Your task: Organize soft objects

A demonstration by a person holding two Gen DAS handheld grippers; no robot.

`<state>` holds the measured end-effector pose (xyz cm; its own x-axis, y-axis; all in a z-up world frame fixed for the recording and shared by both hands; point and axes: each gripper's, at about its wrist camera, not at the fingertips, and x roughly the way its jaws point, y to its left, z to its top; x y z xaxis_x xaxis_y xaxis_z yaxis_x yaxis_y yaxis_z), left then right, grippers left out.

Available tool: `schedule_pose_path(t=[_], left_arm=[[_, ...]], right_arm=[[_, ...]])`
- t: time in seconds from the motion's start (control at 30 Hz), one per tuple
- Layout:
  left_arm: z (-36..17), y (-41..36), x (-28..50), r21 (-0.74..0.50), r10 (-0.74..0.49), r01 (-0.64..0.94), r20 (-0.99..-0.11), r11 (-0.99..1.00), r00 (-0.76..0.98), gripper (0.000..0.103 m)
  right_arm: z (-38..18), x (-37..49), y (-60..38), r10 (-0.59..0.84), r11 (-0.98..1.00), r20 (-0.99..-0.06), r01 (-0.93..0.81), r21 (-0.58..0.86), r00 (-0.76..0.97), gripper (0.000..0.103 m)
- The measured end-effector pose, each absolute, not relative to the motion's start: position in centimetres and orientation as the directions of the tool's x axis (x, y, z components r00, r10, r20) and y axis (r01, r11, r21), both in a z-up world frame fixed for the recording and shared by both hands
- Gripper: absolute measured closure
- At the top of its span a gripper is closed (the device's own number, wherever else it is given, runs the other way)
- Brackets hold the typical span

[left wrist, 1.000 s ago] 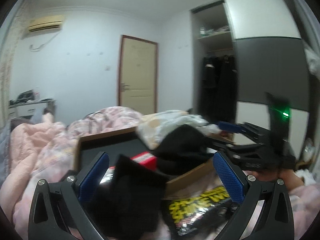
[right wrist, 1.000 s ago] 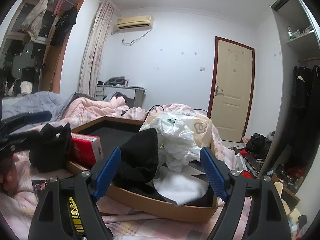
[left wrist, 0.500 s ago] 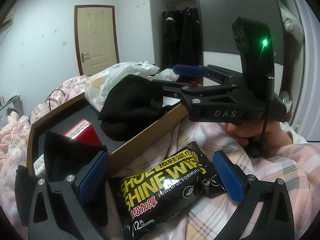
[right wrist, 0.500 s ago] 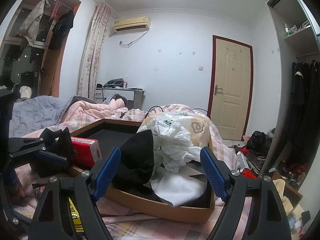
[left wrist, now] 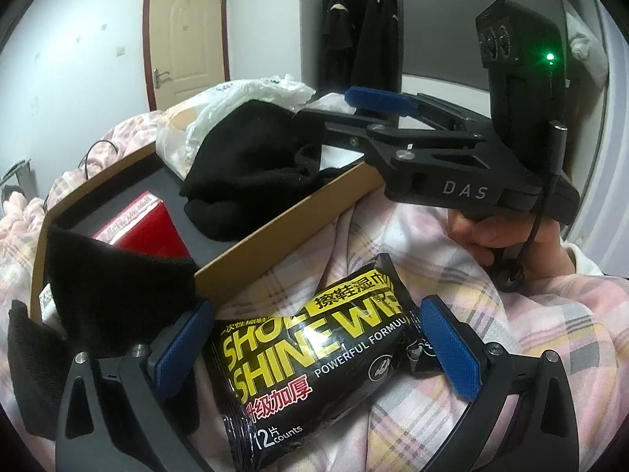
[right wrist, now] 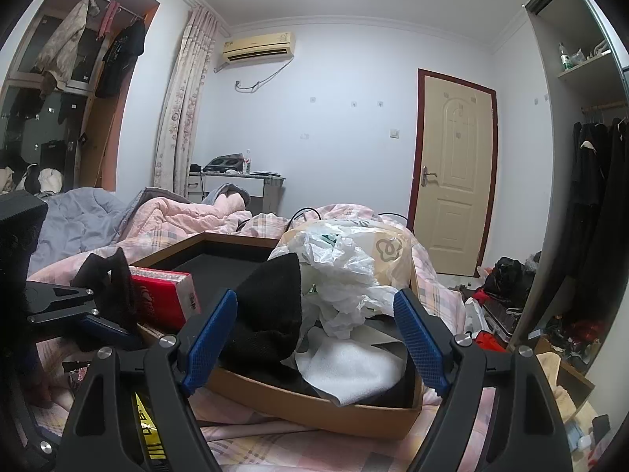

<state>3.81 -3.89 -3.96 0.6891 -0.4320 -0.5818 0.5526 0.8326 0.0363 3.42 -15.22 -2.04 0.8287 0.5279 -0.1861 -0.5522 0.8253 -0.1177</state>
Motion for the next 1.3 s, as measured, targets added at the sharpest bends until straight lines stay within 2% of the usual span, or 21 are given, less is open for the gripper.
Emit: schedule_pose_path(t=[0.13, 0.33, 0.67, 0.7, 1.0, 1.27, 1.3], left_arm=[[-4.0, -3.8, 4.1, 0.045, -0.423, 0.545, -0.577, 0.837, 0.698, 0.0], [-4.0, -3.5, 4.3, 0.031, -0.436, 0.553, -0.578, 0.833, 0.69, 0.009], [-3.4, -3.7, 3.2, 0.067, -0.438, 0.549, -0.526, 0.833, 0.729, 0.043], [-3.4, -3.6, 3.1, 0.062, -0.446, 0.554, -0.521, 0.83, 0.728, 0.05], [-2.9, -3.0, 2.2, 0.06, -0.463, 0.549, -0.467, 0.834, 0.753, 0.057], [-1.4, -1.1, 0.6, 0.035, -0.461, 0.499, -0.332, 0.866, 0.823, 0.061], [-1.1, -0.7, 0.4, 0.022, -0.466, 0.495, -0.304, 0.869, 0.831, 0.08]], right_arm=[[-2.0, 3.4, -15.2, 0.527, 0.826, -0.186, -0.552, -0.118, 0.829, 0.022], [-2.0, 3.4, -15.2, 0.528, 0.825, -0.186, -0.552, -0.118, 0.829, 0.021], [-1.9, 3.4, -15.4, 0.526, 0.829, -0.175, -0.548, -0.113, 0.832, 0.021], [-1.9, 3.4, -15.4, 0.526, 0.829, -0.174, -0.548, -0.112, 0.832, 0.021], [-1.7, 3.7, -15.8, 0.516, 0.843, -0.155, -0.531, -0.079, 0.842, 0.021], [-1.7, 4.2, -16.6, 0.505, 0.857, -0.146, -0.514, -0.025, 0.85, 0.021], [-1.7, 4.3, -16.7, 0.505, 0.858, -0.147, -0.513, -0.018, 0.851, 0.021]])
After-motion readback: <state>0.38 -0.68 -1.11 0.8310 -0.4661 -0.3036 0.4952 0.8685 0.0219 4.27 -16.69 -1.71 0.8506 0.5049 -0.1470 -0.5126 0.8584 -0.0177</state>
